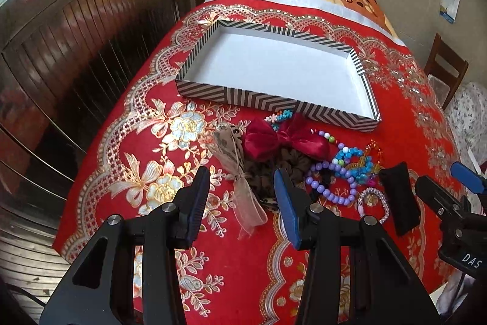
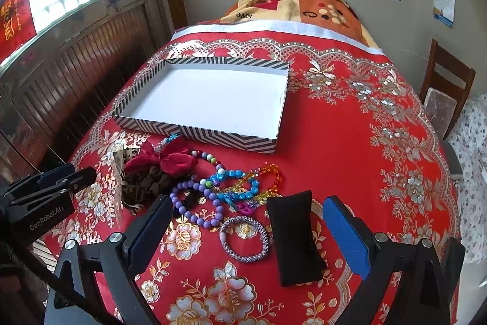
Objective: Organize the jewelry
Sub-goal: 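Move left tool toward brown scrunchie while right tool approaches black velvet pillow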
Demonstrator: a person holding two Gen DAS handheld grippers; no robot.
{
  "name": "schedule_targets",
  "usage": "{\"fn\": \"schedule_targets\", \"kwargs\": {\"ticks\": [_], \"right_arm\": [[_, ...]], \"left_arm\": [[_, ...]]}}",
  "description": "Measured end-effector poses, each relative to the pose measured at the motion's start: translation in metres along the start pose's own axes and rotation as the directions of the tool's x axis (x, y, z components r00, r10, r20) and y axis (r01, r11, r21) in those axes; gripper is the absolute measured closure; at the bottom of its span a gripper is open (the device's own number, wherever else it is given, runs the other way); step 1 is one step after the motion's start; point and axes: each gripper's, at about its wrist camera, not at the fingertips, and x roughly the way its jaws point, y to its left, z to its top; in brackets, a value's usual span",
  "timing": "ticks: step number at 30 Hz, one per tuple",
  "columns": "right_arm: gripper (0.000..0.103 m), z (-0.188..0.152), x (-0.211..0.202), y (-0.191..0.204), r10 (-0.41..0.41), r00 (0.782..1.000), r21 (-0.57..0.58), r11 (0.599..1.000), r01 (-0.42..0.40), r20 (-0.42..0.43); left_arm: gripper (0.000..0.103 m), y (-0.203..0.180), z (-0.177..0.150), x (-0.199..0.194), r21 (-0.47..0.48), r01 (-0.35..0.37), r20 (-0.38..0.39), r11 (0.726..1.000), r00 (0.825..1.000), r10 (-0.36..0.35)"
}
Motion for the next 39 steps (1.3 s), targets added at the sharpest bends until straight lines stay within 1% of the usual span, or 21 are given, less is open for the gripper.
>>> {"fn": "schedule_targets", "kwargs": {"ticks": [12, 22, 25, 39], "right_arm": [[0.005, -0.001, 0.004, -0.005, 0.012, 1.0, 0.012, 1.0, -0.011, -0.012], [0.005, -0.005, 0.009, -0.022, 0.012, 0.999, 0.045, 0.999, -0.011, -0.032], [0.005, -0.006, 0.012, -0.026, 0.012, 0.999, 0.052, 0.999, -0.01, -0.042], [0.005, -0.005, 0.019, -0.021, 0.031, 0.998, 0.034, 0.999, -0.029, -0.052]], "left_arm": [[0.06, 0.001, -0.001, 0.002, -0.002, -0.018, -0.004, 1.0, 1.0, 0.018], [0.06, 0.025, 0.0, 0.011, -0.082, -0.006, -0.043, 0.997, 0.999, 0.003], [0.06, 0.03, -0.001, 0.014, -0.094, -0.008, -0.056, 0.996, 0.998, 0.003], [0.06, 0.033, -0.002, 0.02, -0.093, -0.016, -0.08, 0.996, 0.997, 0.008]]}}
